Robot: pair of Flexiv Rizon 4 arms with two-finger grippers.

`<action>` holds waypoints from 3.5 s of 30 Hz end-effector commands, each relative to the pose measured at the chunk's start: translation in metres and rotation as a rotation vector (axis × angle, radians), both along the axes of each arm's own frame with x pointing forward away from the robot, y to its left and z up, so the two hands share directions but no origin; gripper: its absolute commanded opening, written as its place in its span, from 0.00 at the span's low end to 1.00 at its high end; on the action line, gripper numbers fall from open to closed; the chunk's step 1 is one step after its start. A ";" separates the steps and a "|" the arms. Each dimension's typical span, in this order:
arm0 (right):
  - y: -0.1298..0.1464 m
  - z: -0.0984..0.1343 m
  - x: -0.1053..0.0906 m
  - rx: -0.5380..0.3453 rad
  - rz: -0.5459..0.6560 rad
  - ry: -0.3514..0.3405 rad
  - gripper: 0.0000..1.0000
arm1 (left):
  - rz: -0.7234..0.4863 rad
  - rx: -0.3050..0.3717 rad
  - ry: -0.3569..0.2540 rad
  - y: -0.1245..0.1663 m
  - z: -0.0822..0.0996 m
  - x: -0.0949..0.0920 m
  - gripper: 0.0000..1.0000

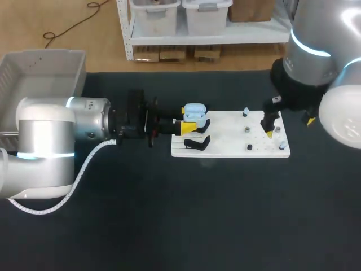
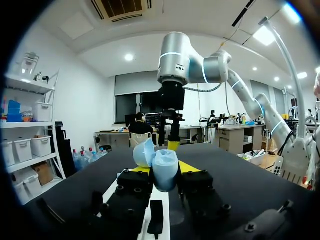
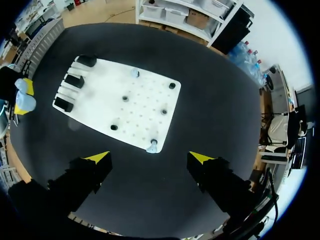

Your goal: Pick up each earbud case from the left stands, insert the matching earbuds, close the lid, and place the case in the box.

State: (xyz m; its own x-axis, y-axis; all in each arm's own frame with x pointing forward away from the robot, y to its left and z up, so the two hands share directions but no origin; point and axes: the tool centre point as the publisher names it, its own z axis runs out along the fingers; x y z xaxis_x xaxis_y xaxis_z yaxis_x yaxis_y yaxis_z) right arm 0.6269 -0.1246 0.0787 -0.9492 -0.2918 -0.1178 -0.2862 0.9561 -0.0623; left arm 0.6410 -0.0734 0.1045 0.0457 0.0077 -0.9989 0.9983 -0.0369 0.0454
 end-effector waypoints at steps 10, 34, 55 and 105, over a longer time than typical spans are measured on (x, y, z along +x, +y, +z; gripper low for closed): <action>0.004 -0.018 -0.018 -0.036 0.090 0.082 0.88 | 0.003 -0.002 -0.002 0.000 -0.001 -0.001 0.00; -0.004 -0.047 -0.008 -0.193 0.138 0.057 0.42 | 0.003 -0.002 -0.002 0.000 -0.001 -0.001 0.00; -0.008 -0.058 -0.003 -0.291 0.160 0.008 0.37 | 0.003 -0.002 -0.002 0.000 -0.001 -0.001 0.00; -0.014 -0.068 0.006 -0.352 0.138 -0.042 0.15 | 0.003 -0.002 -0.002 0.000 -0.001 -0.001 0.00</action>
State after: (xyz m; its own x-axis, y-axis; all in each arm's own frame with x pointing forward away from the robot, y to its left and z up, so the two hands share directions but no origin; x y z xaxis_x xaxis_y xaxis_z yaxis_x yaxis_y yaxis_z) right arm 0.6331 -0.1388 0.0120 -0.8945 -0.4465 -0.0217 -0.4035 0.8273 -0.3908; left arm 0.6410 -0.0734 0.1046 0.0456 0.0078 -0.9989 0.9983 -0.0369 0.0453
